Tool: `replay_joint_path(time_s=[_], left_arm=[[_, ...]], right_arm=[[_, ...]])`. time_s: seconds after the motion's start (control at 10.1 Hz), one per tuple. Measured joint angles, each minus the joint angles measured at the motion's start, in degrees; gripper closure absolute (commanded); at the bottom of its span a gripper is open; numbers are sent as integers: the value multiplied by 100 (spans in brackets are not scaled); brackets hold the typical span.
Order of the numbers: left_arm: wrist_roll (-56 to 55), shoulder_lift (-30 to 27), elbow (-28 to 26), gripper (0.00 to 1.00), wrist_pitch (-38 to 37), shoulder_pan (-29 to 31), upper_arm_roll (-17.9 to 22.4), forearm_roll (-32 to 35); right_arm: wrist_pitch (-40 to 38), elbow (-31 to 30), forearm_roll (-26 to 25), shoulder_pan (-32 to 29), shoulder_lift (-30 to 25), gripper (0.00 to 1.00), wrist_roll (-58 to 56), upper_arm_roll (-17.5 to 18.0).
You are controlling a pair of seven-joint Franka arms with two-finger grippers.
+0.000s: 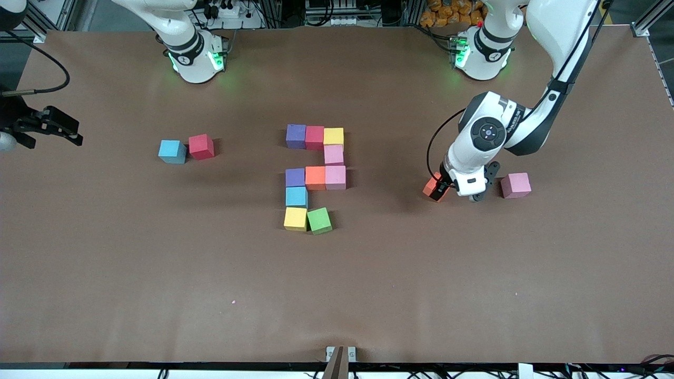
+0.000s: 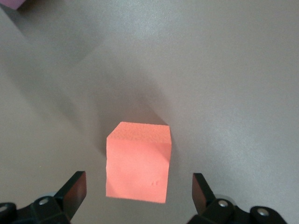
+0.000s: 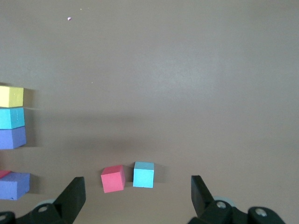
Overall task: Form number 2 with 11 blocks
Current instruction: 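Open the left gripper and reach for the orange cube, then grasp the orange cube with the left gripper and lift it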
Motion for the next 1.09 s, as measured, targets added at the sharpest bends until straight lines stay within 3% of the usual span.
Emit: replay_joint_path(time_s=[0.89,0.99,1.09], left_arm=[[7,528,-26,0,597,127,22,360],[7,528,-26,5,597,137,24,409],[7,531,-26,39,597,150,26,438]], right_arm=[[-3,7,1,33,0,0,35,10],[-3,7,1,33,0,0,35,10],[-3,7,1,33,0,0,35,10]])
